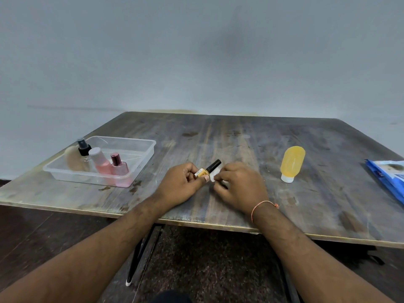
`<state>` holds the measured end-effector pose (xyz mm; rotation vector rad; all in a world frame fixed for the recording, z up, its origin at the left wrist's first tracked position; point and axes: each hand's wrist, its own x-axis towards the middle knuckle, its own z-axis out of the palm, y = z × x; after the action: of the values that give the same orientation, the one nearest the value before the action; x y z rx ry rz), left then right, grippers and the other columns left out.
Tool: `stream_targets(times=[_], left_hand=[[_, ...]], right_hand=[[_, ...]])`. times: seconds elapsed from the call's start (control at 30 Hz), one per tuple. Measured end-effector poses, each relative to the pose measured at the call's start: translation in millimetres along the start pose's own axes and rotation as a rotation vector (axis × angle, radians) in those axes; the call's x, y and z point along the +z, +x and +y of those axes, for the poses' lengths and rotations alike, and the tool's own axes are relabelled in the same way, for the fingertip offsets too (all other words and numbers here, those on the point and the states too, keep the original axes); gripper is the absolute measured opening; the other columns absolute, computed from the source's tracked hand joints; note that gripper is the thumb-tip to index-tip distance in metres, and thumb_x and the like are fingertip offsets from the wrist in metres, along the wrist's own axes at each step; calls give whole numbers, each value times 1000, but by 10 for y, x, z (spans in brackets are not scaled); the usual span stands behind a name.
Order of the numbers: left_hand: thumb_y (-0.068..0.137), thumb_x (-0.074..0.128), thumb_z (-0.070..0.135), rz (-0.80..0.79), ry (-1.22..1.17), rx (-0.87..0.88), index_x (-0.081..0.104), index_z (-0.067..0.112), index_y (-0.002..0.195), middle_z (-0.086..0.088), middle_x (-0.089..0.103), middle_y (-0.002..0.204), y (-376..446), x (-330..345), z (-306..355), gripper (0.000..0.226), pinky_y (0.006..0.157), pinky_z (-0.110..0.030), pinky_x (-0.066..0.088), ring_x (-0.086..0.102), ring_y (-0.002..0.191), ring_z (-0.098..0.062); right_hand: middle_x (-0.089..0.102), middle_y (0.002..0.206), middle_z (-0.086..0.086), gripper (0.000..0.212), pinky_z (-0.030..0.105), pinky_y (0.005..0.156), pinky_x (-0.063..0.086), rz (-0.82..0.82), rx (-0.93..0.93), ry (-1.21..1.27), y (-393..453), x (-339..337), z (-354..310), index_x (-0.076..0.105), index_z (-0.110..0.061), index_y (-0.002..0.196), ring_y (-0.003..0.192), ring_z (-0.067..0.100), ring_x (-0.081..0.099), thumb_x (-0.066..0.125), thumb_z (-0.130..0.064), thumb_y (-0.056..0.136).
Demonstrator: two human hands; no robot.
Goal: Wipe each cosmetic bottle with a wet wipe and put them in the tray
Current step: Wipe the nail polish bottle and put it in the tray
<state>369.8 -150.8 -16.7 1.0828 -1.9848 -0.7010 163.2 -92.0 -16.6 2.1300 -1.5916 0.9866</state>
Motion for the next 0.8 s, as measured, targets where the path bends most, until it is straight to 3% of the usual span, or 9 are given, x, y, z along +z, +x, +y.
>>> stream_targets(times=[0.1, 0.17, 0.3, 0.5, 0.7, 0.8], left_hand=[[96, 80, 38, -32, -97, -29, 75, 23, 92, 1, 71, 69, 8, -9, 2, 16, 58, -20, 43, 54, 57, -1], [102, 73, 37, -73, -187, -44, 78, 24, 103, 3, 77, 78, -4, -13, 19, 14, 61, -20, 47, 59, 60, 3], [107, 63, 34, -147, -222, -47, 78, 23, 111, 10, 71, 71, -19, -15, 35, 18, 60, -15, 48, 60, 61, 2], [111, 57, 32, -173, -252, -78, 78, 23, 113, 1, 76, 79, 0, -26, 53, 22, 59, -22, 49, 61, 62, -8], [111, 57, 33, -184, -267, -88, 78, 24, 113, -5, 80, 85, 11, -29, 46, 24, 59, -26, 49, 62, 68, -24], [111, 56, 32, -171, -304, -90, 78, 23, 112, -4, 80, 85, 16, -40, 46, 24, 58, -25, 47, 59, 60, -18]], right_hand=[[76, 92, -8, 22, 36, 72, 56, -3, 192, 51, 28, -46, 2, 83, -28, 100, 87, 21, 70, 67, -40, 89], [78, 88, -9, 18, 33, 73, 56, 32, 344, 152, 38, -80, 33, 81, -29, 104, 85, 17, 72, 71, -38, 92], [78, 84, -14, 15, 25, 66, 51, 117, 496, 269, 37, -87, 82, 78, -32, 104, 79, 7, 73, 69, -42, 97], [81, 101, -15, 21, 33, 78, 64, 255, 382, 498, 15, -72, 56, 79, -31, 119, 91, -2, 76, 74, -37, 100], [82, 100, -14, 22, 39, 75, 62, 121, 148, 366, 2, -40, 19, 83, -35, 114, 88, 6, 77, 79, -28, 94], [82, 105, -15, 21, 37, 75, 62, 96, 67, 330, -8, -35, 13, 84, -34, 112, 92, 6, 77, 79, -27, 92]])
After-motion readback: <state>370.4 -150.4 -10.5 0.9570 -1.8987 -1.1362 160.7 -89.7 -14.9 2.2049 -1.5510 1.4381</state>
